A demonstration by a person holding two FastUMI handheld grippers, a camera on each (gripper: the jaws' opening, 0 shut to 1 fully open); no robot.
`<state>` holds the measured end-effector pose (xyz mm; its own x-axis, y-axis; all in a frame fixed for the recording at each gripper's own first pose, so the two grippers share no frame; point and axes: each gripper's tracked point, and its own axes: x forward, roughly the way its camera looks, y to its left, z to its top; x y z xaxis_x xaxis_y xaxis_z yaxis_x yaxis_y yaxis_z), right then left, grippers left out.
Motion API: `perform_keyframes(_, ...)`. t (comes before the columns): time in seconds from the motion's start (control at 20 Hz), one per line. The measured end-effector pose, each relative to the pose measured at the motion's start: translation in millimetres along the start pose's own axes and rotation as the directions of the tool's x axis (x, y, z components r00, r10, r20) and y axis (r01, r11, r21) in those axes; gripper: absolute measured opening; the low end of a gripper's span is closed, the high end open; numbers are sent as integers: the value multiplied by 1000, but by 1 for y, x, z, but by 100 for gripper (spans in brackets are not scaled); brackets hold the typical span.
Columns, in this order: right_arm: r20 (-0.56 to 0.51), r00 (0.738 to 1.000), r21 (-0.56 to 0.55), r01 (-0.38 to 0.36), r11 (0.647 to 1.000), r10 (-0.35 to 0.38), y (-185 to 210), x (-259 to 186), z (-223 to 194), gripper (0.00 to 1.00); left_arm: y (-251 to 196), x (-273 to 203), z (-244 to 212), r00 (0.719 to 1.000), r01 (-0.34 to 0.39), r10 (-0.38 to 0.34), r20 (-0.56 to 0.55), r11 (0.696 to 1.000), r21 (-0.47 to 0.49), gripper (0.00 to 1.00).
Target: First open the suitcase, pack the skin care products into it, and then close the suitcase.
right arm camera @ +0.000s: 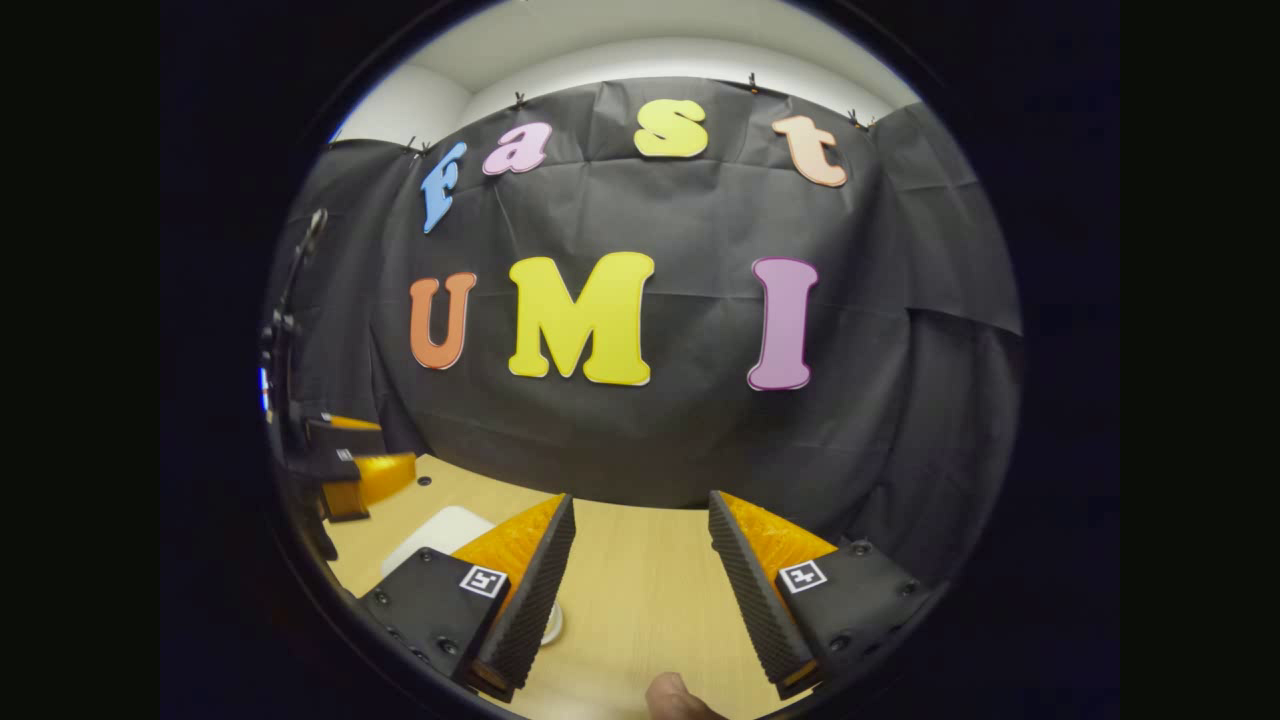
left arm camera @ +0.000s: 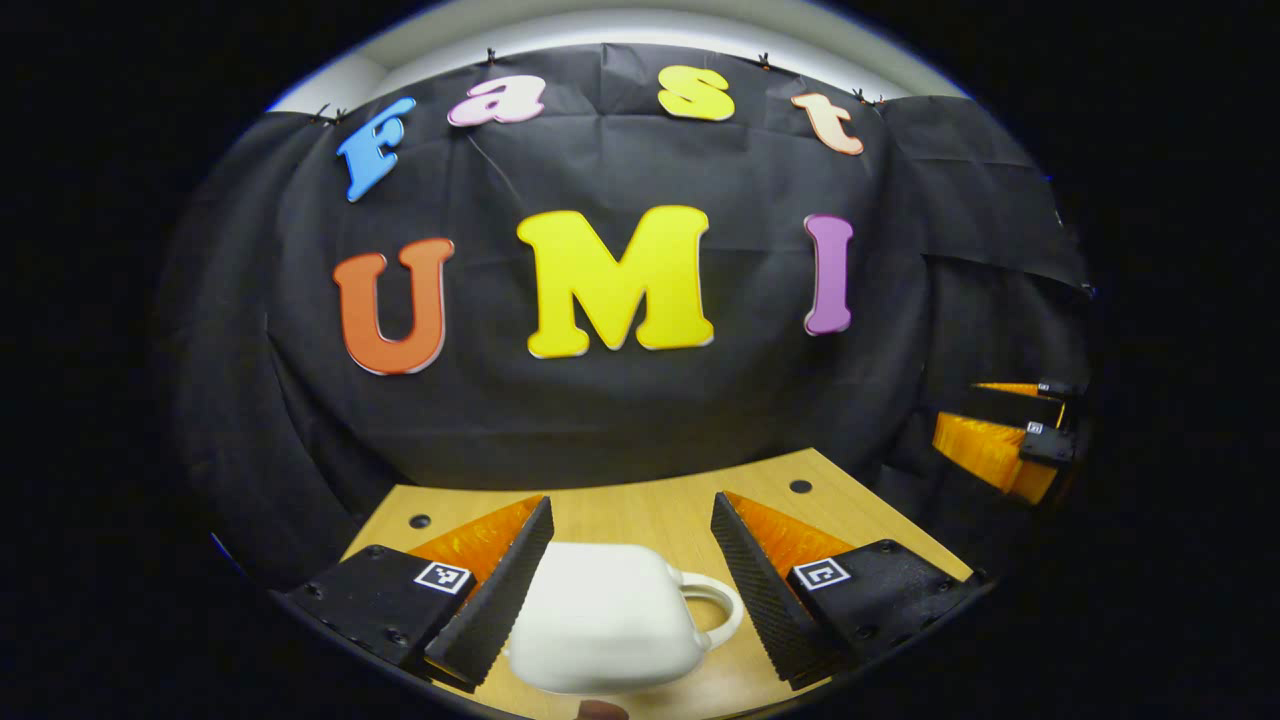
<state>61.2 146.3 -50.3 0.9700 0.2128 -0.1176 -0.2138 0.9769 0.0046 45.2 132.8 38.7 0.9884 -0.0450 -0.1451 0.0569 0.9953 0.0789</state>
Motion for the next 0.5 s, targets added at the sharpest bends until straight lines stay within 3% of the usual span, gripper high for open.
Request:
perform_keyframes(0.1,22,1000,-15,3,1000,-3,15,3,10,80,22,-8,18,997,-71,71,41,997,4,100)
perform_keyframes(0.15,32,999,-13,5,1000,-4,24,4,15,80,32,-13,24,993,-106,106,55,994,-2,94)
perform_keyframes(0.25,52,999,-12,4,1000,-3,42,6,23,80,46,-20,24,985,-156,158,66,987,-30,100)
perform_keyframes(0.35,73,997,-26,18,999,-16,57,4,30,80,53,-28,17,981,-177,180,72,983,-51,94)
perform_keyframes(0.45,78,997,-33,19,999,-17,74,1,28,80,56,-32,11,981,-175,182,68,980,-92,100)
perform_keyframes(0.5,78,997,-35,15,999,-13,83,-1,26,78,57,-34,7,983,-167,175,63,980,-111,94)
